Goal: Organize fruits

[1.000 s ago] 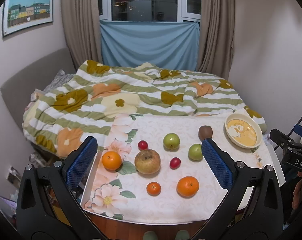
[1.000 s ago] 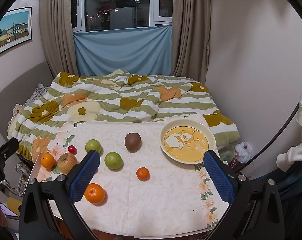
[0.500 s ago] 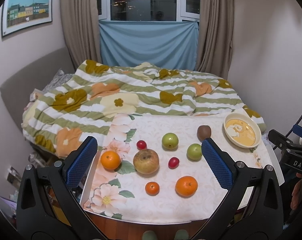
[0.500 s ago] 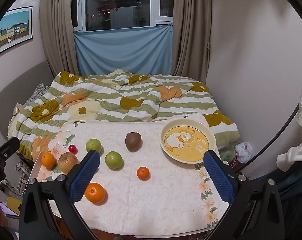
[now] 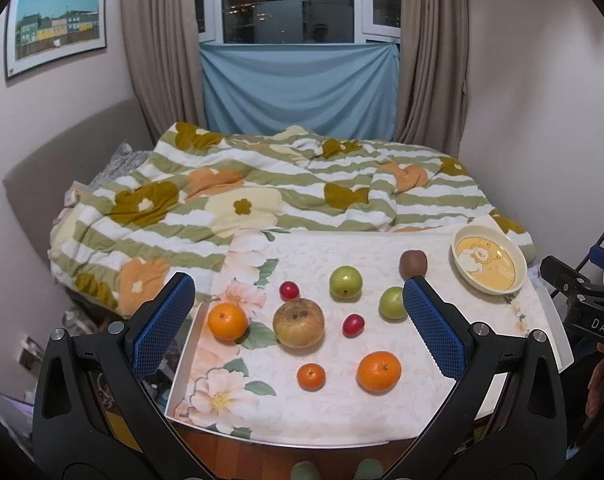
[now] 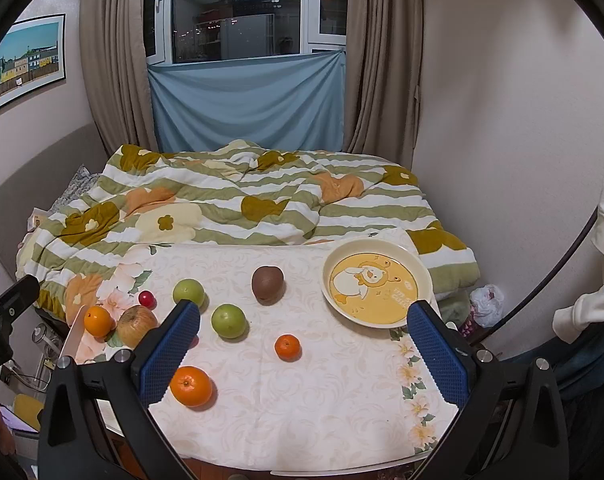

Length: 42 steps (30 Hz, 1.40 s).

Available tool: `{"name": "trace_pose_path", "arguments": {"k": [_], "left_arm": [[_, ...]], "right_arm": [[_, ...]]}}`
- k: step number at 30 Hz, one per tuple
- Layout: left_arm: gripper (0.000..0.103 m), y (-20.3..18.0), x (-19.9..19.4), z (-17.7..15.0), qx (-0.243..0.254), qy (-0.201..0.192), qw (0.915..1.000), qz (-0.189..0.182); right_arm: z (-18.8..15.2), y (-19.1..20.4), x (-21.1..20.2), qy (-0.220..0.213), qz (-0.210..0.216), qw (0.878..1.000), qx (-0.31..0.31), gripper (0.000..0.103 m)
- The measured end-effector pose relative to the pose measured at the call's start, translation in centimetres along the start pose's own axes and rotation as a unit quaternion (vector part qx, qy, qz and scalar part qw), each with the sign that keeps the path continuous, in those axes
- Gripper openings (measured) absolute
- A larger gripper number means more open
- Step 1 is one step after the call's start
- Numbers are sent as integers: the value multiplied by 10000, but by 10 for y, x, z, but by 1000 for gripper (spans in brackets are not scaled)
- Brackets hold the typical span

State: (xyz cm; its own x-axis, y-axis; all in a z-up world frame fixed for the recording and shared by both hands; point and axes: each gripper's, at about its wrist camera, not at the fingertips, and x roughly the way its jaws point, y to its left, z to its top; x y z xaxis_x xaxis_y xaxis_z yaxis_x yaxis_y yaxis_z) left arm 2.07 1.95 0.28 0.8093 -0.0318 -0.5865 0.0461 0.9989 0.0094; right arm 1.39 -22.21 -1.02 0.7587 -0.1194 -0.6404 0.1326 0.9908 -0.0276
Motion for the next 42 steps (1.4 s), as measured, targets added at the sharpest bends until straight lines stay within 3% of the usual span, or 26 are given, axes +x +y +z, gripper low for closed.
{"name": "trace_pose_path", "arguments": {"k": [11, 18, 28, 34, 42], "left_arm": [[103, 2, -1, 3, 12, -35, 10000, 22], [103, 28, -5, 4, -125, -84, 9998, -115], [103, 72, 29, -12, -118, 440, 9990, 28], [103, 83, 64, -37, 6, 790, 9967, -158], [103, 79, 121, -62, 425, 1220, 9890, -720]], "right_arm": [[2, 3, -1, -28, 16, 10000, 0, 103], [7, 19, -5, -114, 69, 9999, -106, 103], [-9, 40, 14, 388, 136, 9990, -169, 103], [-33, 57, 34, 571, 287, 9978, -180, 103], [-77, 85, 73, 893, 527, 9943, -239, 103]]}}
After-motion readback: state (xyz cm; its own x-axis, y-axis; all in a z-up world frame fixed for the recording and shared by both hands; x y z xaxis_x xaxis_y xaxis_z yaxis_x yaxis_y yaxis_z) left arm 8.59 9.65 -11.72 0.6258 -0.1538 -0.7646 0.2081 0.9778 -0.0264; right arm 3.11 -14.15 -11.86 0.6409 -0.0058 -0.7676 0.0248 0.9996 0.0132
